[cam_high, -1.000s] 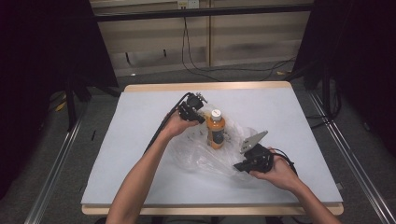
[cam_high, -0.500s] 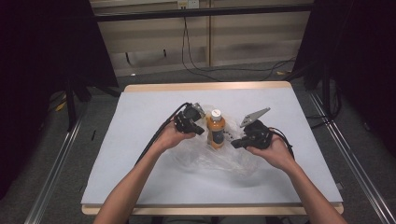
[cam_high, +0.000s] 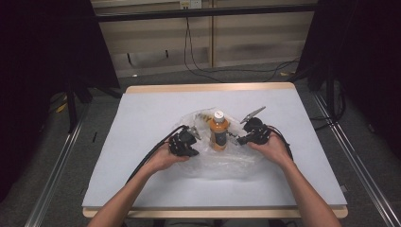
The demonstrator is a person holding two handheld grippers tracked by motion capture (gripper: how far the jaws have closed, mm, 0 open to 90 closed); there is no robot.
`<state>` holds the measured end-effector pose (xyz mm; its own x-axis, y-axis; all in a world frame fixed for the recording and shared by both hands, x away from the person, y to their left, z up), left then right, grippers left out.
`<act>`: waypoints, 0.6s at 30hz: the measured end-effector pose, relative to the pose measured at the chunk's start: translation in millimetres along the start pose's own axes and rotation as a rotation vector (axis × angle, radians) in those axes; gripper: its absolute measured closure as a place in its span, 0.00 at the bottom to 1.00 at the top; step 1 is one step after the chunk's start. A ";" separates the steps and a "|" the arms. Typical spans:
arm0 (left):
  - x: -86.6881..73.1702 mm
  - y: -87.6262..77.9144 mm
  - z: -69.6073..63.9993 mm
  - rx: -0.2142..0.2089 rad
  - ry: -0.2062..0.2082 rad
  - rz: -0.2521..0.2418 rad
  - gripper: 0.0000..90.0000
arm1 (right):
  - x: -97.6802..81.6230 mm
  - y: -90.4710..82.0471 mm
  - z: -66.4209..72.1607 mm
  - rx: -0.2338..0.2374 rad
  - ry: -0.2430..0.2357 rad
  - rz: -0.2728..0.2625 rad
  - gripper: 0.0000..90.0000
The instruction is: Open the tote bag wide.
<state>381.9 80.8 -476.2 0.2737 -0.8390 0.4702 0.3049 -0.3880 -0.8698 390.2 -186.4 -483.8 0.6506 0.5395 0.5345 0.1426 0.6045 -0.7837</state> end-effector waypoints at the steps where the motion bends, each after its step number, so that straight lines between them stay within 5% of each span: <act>1: -7.8 -2.9 1.3 -0.012 -0.025 -0.011 1.00 | -0.7 -1.5 -3.9 -0.010 0.010 -0.008 1.00; 4: -14.3 -4.5 3.2 -0.022 -0.052 -0.027 1.00 | -2.7 -4.2 -10.5 -0.017 0.035 -0.030 1.00; 7: -23.3 -6.1 8.3 -0.044 -0.087 -0.050 1.00 | -2.8 -7.6 -18.7 -0.114 0.048 -0.040 1.00; 10: -26.7 -7.0 9.4 -0.042 -0.091 -0.059 1.00 | -3.7 -8.4 -21.9 -0.146 0.056 -0.059 1.00; 18: -16.4 -1.2 11.3 -0.013 -0.101 -0.059 1.00 | 2.2 0.9 -17.6 -0.094 0.060 -0.104 1.00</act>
<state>387.4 99.3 -481.2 0.3462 -0.7721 0.5330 0.3113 -0.4414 -0.8416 404.9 -194.9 -488.9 0.6716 0.4389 0.5968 0.2792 0.5963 -0.7527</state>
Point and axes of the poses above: each handheld gripper's, and its own axes: y roughly forward along the jaws, x roughly out of its top, z roughly to its left, the point moved 2 cm from there along y, roughly forward along the jaws, and after that the axes turned 15 degrees about x, right-handed, at the moved point
